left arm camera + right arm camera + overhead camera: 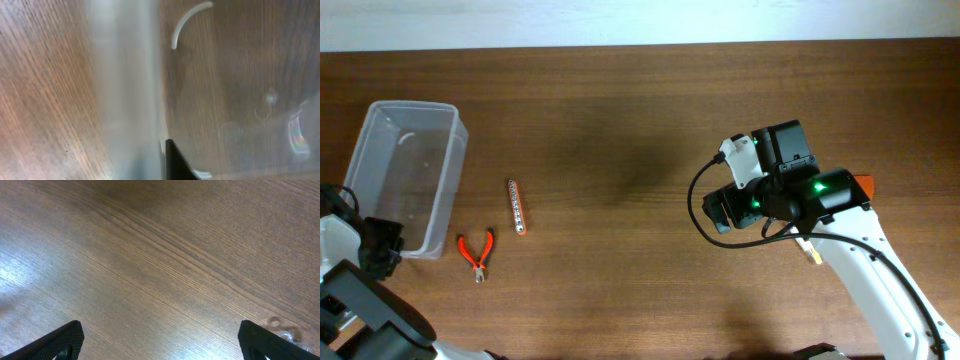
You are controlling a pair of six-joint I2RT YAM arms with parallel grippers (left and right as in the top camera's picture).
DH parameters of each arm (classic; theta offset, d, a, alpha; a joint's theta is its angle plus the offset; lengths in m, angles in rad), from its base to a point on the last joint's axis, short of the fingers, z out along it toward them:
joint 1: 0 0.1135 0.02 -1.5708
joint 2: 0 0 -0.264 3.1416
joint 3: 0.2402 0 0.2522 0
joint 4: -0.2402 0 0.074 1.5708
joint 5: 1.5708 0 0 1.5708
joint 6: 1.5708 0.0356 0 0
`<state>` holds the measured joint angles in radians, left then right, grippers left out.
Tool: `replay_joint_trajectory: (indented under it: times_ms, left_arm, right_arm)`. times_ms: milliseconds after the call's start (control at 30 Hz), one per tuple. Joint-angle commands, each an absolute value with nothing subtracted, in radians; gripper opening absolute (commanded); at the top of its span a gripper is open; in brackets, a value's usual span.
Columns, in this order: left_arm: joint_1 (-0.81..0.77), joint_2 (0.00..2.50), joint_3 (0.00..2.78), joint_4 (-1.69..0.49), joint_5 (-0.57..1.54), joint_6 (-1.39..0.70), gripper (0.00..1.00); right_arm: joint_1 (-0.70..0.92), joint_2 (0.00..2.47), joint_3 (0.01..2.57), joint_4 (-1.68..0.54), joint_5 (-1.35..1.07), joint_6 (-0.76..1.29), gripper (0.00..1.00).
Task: Pack container
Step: 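Drag the clear container with the left gripper to table center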
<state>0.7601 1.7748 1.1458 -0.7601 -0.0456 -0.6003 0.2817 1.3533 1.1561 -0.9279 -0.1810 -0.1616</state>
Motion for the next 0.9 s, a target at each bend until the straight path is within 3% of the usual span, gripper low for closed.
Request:
replay_joint_trajectory:
  times_ms: [0, 433, 667, 867]
  left_arm:
    - [0.762, 1.781, 1.173, -0.768, -0.039, -0.590, 0.02]
    - [0.664, 1.621, 1.287, -0.812, -0.036, -0.424, 0.02]
    - [0.460, 1.551, 1.381, -0.871, -0.027, -0.258, 0.02]
    - [0.212, 1.522, 1.393, -0.900, -0.004, -0.132, 0.02]
  right_arm:
    - [0.290, 1.354, 1.184, -0.928, -0.171, -0.168, 0.98]
    - [0.286, 1.353, 1.185, -0.912, -0.150, -0.168, 0.99]
    - [0.270, 1.328, 1.247, -0.920, 0.111, -0.036, 0.99]
    - [0.146, 1.283, 1.299, -0.956, 0.147, 0.094, 0.99]
